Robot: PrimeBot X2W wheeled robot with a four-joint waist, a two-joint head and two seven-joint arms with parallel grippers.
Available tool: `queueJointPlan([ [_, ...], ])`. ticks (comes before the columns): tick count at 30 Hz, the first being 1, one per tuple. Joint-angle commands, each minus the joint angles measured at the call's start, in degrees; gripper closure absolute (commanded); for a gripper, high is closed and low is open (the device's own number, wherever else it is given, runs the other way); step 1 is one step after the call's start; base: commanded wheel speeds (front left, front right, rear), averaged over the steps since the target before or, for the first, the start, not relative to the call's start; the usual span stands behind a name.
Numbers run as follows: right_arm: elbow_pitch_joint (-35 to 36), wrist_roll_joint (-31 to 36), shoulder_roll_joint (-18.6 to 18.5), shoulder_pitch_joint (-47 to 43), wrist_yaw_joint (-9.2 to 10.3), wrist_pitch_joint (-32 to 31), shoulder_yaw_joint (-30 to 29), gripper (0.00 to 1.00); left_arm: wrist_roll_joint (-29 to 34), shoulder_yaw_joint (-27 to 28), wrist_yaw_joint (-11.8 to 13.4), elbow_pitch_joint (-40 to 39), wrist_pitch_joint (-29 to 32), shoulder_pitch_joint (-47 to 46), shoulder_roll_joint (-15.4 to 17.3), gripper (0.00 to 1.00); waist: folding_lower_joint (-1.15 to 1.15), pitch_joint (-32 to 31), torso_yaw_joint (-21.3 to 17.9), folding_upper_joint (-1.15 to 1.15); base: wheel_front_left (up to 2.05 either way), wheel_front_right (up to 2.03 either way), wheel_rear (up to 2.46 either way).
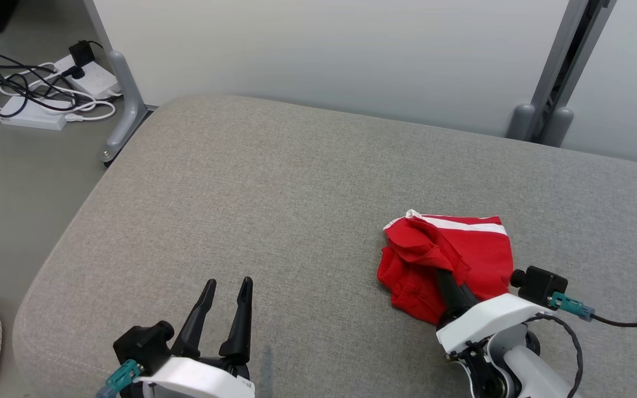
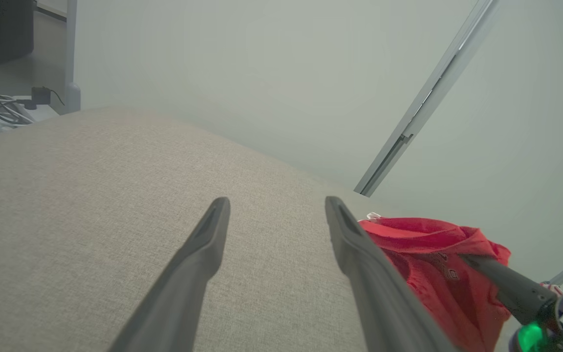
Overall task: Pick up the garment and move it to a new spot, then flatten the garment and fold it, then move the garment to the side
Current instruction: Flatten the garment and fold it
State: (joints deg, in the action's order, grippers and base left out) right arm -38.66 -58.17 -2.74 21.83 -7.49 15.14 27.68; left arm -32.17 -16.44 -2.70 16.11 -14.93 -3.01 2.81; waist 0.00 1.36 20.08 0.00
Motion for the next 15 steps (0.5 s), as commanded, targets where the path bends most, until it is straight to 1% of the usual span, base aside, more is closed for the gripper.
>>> queueJointPlan([
  [1, -0.74, 0.22, -0.35, 0.87, 0.01, 0.05, 0.52, 1.0, -0.3, 0.02, 0.29, -0.08, -0.28, -0.1, 0.23, 0.0, 0.0, 0.14, 0.21, 0.0, 0.0, 0.0, 0.0],
  [7, -4.14, -0.48, -0.37, 2.48, 0.01, 0.05, 3.23, 1.0, -1.15, -0.38, 0.62, -0.28, -0.28, -0.25, 0.23, 0.0, 0.0, 0.64, 0.66, 0.0, 0.0, 0.0, 0.0],
  [8, -4.65, -0.6, -0.36, 2.7, 0.01, 0.05, 3.73, 0.6, -1.23, -0.44, 0.64, -0.28, -0.28, -0.2, 0.24, 0.0, 0.0, 0.68, 0.68, 0.0, 0.0, 0.0, 0.0],
  [9, -4.9, -0.56, -0.38, 3.08, 0.01, 0.06, 4.09, 0.0, -1.32, -0.45, 0.69, -0.3, -0.28, -0.16, 0.22, 0.0, 0.0, 0.75, 0.67, 0.0, 0.0, 0.0, 0.0],
  [12, -4.66, -1.11, -0.32, 3.51, 0.01, 0.06, 6.56, 0.0, -1.51, -0.46, 0.61, -0.24, -0.28, -0.22, 0.23, 0.0, 0.0, 0.98, 0.66, 0.0, 0.0, 0.0, 0.0],
  [15, -3.18, -3.19, -0.33, 3.04, 0.01, -0.09, 9.46, 0.0, -1.59, -0.39, 0.66, -0.16, -0.29, -0.19, 0.22, 0.0, 0.0, 1.01, 0.5, 0.0, 0.0, 0.0, 0.0],
])
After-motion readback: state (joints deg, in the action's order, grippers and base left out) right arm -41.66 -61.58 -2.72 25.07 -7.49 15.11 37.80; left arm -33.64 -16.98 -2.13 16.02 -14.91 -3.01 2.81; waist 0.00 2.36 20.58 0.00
